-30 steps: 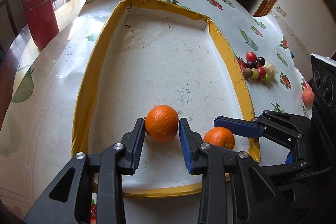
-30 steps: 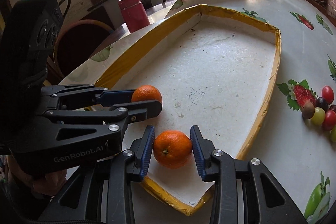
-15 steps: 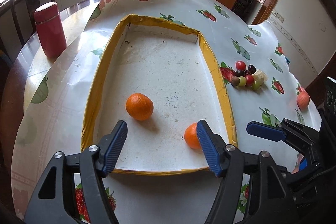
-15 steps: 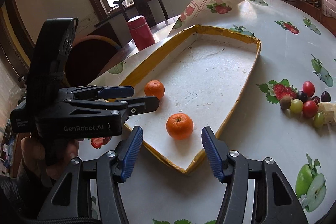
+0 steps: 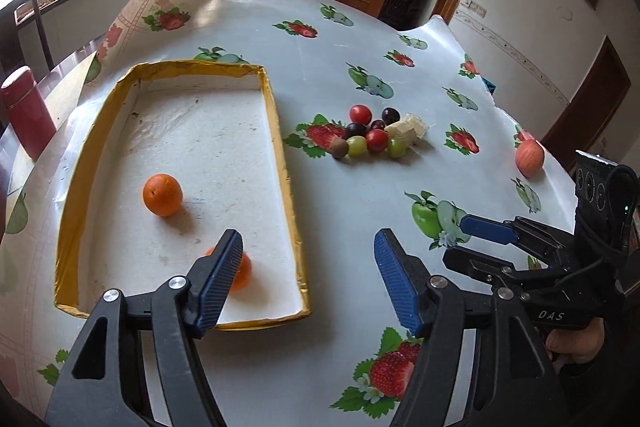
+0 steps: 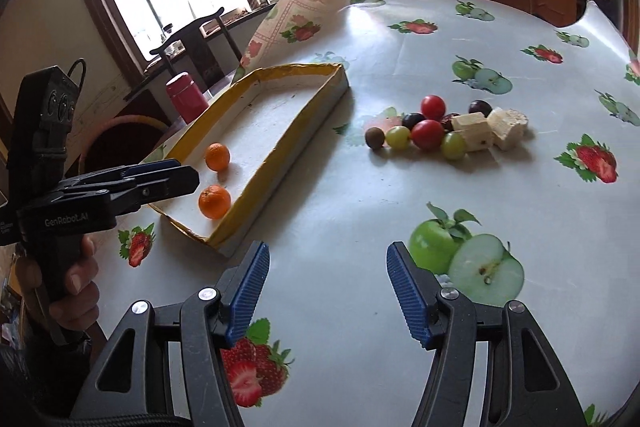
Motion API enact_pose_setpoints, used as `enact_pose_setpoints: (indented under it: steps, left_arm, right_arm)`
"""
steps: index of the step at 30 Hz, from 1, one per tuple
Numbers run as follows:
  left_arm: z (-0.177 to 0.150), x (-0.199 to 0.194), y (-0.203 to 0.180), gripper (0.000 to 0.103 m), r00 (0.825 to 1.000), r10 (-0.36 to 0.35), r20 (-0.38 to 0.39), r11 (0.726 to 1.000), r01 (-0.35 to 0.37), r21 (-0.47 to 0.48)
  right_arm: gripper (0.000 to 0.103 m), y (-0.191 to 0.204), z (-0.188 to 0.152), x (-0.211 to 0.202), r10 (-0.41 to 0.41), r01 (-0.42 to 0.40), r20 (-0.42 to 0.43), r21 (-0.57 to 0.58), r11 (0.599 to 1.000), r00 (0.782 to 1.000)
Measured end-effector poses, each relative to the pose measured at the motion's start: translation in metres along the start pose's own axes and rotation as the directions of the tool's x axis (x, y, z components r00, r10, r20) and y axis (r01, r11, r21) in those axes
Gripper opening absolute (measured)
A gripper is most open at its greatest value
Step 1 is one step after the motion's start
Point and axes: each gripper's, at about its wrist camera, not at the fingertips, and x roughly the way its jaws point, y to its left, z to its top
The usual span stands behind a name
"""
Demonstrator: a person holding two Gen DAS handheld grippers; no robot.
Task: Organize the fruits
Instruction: 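Grasp the kiwi with the left gripper while the right gripper grasps a banana chunk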
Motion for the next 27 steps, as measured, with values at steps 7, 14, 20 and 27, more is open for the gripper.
enact_pose_setpoints:
  steps: [7,14,20,27]
  left_arm:
    - [0.002,0.019,-0.038,0.068,0.999,-0.039,-0.032,0.998,0.041,0.052]
    - [0.016,0.051,-0.063,0.067,0.996,-0.062,-0.065,0.993,0.068,0.093]
    - [0.038,0.088,-0.070,0.067,0.996,-0.042,-0.085,0.992,0.052,0.113]
    - [0.061,0.126,-0.052,0.061,0.992,-0.011,-0.124,0.994,0.024,0.104]
  right_arm:
    - [0.063,-0.031,-0.006,-0.017,-0.068,0.067,0.027,0.030,0.997,0.997]
    - [0.063,-0.059,0.002,-0.020,-0.140,0.138,0.033,0.049,0.989,0.990]
    - [0.062,-0.089,0.021,-0.009,-0.190,0.188,0.019,0.074,0.979,0.982]
    - [0.045,-0.145,0.059,0.019,-0.226,0.217,0.012,0.222,0.950,0.974]
